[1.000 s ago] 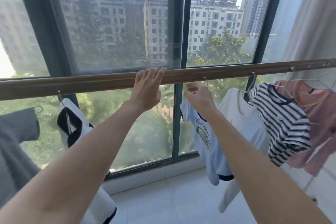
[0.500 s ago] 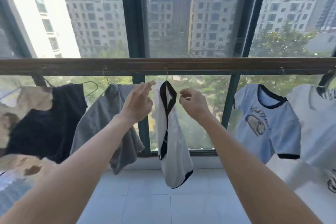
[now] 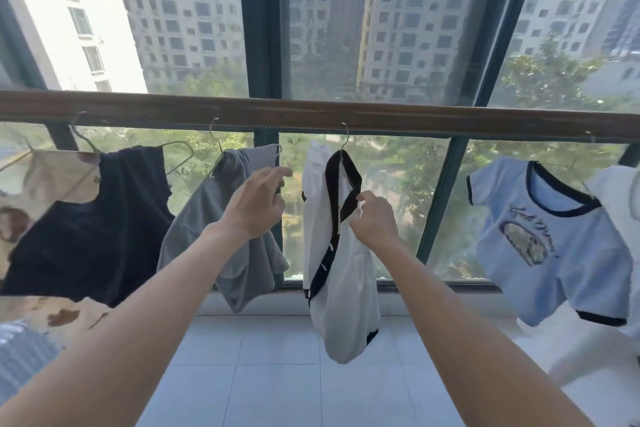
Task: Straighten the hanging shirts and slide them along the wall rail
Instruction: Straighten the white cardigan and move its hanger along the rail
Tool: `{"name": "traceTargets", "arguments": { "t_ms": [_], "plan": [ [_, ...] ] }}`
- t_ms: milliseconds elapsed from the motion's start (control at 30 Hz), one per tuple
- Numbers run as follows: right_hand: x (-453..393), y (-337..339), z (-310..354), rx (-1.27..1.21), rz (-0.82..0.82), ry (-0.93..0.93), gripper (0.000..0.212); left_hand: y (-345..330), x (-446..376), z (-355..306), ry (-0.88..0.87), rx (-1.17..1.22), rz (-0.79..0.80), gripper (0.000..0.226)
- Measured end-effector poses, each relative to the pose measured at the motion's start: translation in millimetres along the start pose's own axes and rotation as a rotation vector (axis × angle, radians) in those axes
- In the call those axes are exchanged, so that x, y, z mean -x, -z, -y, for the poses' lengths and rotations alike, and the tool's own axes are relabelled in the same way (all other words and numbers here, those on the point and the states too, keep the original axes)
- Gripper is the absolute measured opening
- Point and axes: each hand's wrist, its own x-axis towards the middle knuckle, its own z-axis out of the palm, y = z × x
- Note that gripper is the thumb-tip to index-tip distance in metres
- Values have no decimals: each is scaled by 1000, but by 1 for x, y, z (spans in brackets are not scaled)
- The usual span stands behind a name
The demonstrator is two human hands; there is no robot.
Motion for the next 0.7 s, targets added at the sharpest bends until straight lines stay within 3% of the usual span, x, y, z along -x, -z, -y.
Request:
{"name": "traceTargets", "arguments": {
  "t_ms": [100, 233, 567, 700],
  "plan": [
    [-22, 2, -19, -33, -34, -12, 26, -14, -27, 9, 11, -8, 65, 44],
    [-49, 16, -35, 19, -25, -34, 32, -40, -61, 8, 11, -3, 121, 43],
    [-73, 36, -63, 35, -133, -102, 22, -86, -138, 13, -7, -94, 209, 57],
    [-77, 40, -64, 77, -188, -147, 26, -95, -158, 15, -132, -78, 327, 36]
  ]
}}
